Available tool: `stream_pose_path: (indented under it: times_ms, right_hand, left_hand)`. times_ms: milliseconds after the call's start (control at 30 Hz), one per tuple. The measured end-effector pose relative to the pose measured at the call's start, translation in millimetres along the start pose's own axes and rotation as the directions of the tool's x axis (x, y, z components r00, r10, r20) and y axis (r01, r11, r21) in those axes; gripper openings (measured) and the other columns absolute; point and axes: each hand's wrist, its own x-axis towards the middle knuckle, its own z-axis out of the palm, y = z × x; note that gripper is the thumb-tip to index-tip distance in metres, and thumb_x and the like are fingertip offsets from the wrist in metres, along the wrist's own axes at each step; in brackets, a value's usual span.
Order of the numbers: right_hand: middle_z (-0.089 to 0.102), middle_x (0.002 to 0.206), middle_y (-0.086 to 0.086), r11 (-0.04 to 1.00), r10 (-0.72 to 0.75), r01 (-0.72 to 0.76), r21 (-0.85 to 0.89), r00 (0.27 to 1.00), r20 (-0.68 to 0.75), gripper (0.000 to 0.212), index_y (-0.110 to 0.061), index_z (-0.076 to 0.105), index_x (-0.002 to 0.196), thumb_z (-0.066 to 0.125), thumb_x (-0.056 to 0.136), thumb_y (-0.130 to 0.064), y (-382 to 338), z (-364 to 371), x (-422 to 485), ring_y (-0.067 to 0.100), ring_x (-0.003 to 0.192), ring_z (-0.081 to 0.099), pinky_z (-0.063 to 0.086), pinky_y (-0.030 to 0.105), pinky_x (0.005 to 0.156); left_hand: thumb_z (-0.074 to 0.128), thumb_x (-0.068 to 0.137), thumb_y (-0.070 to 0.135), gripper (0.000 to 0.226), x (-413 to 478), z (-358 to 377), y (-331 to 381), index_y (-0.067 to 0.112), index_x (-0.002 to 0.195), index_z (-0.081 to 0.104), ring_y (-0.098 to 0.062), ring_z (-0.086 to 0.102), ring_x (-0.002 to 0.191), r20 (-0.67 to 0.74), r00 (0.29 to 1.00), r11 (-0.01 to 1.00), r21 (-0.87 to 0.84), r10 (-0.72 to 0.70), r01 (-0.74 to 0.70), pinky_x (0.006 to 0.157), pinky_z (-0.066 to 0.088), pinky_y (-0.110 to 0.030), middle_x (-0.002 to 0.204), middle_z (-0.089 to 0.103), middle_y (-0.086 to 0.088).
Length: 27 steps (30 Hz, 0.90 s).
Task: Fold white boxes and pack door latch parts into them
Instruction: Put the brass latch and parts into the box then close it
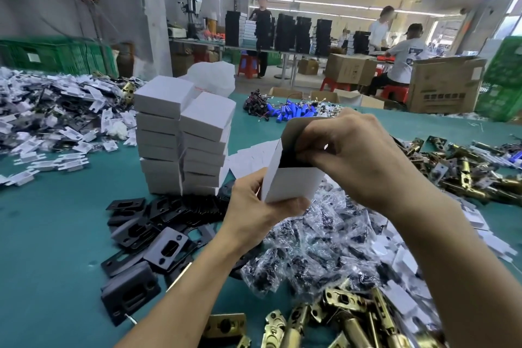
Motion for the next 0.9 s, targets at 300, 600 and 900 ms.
stream_pose_path:
  times_ms: [300,600,900]
  right_hand:
    - [0.073,0.097,-0.001,0.997,0.044,-0.033,-0.076,0.987,0.152,0.008,-0.023,0.071,0.094,0.067,0.088,-0.020,-1.0,-6.6,8.5,0.024,0.100,0.063,0.047,0.042,0.089]
    - [0.073,0.093,-0.001,0.996,0.079,-0.073,-0.042,0.987,0.142,0.010,-0.027,0.075,0.091,0.070,0.087,-0.019,-2.4,-6.0,9.4,0.023,0.093,0.063,0.048,0.040,0.085]
    - [0.070,0.079,-0.008,0.994,0.067,-0.047,0.100,0.976,-0.209,0.011,-0.017,0.075,0.088,0.069,0.085,-0.008,13.7,4.9,4.2,0.006,0.077,0.063,0.053,0.026,0.076]
  left_hand:
    - [0.091,0.059,0.030,0.035,-0.4,0.4,-1.4,0.030,0.092,0.078,-0.017,0.068,0.079,0.035,0.999,1.000,0.002,-0.013,0.013,0.063,0.061,-0.036,0.084,0.072,-0.002]
    - [0.090,0.064,0.019,0.033,0.3,-0.7,-0.9,0.019,0.093,0.077,-0.021,0.066,0.079,0.010,0.999,0.999,0.023,-0.032,0.032,0.064,0.061,-0.039,0.086,0.072,-0.008]
    - [0.090,0.064,0.012,0.029,2.4,-0.4,0.9,0.022,0.089,0.079,-0.023,0.070,0.084,-0.083,0.994,0.997,-0.018,-0.077,0.076,0.069,0.063,-0.042,0.092,0.075,-0.013]
